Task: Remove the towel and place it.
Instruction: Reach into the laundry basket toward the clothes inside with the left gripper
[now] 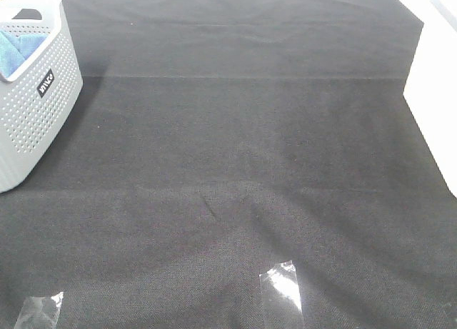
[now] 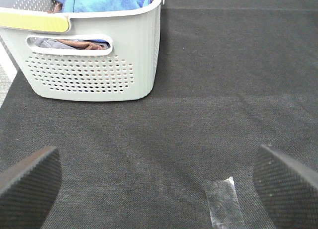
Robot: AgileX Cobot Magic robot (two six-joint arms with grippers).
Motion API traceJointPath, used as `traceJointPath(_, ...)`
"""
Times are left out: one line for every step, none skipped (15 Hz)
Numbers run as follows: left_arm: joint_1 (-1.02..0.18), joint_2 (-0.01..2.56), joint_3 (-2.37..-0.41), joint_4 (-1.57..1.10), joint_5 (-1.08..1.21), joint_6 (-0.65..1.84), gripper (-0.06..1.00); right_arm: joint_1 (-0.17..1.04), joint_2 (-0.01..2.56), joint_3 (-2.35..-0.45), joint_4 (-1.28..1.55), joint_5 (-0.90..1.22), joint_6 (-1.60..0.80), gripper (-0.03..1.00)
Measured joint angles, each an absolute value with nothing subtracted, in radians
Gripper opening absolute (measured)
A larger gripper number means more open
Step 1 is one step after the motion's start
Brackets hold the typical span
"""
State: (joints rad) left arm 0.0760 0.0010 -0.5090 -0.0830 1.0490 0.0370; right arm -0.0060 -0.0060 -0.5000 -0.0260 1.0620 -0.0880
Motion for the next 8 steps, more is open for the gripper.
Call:
traceJointPath(0.076,0.001,-0.509,-0.083,1.049,0.037,0.99,-0.006,-0.006,-0.500,-0.026,1.062,-0.088,0.79)
traceJointPath(0.076,0.001,-0.509,-0.083,1.049,0.037,0.99,-0.006,-0.006,-0.500,-0.026,1.062,-0.088,0.79)
traceJointPath(0.076,0.001,-0.509,-0.083,1.049,0.037,0.99,-0.006,-0.006,-0.500,-0.026,1.062,-0.088,0.79)
traceJointPath(0.076,0.001,-0.509,-0.083,1.049,0.037,0.99,-0.006,-0.006,-0.500,-0.026,1.062,-0.088,0.79)
traceJointPath(0.076,0.001,-0.509,-0.083,1.049,0.037,0.99,-0.006,-0.006,-0.500,-0.026,1.062,-0.088,0.79)
traceJointPath(0.076,0.001,-0.509,-0.083,1.049,0.037,0.99,-0.006,-0.006,-0.500,-0.026,1.062,-0.088,0.79)
traceJointPath(0.076,0.001,-0.509,-0.083,1.049,0.037,0.99,-0.006,-0.006,-0.500,-0.026,1.062,-0.088,0.79)
traceJointPath(0.076,0.001,-0.509,-0.083,1.049,0.037,0.99,-0.006,-0.006,-0.500,-0.026,1.062,-0.088,0.79)
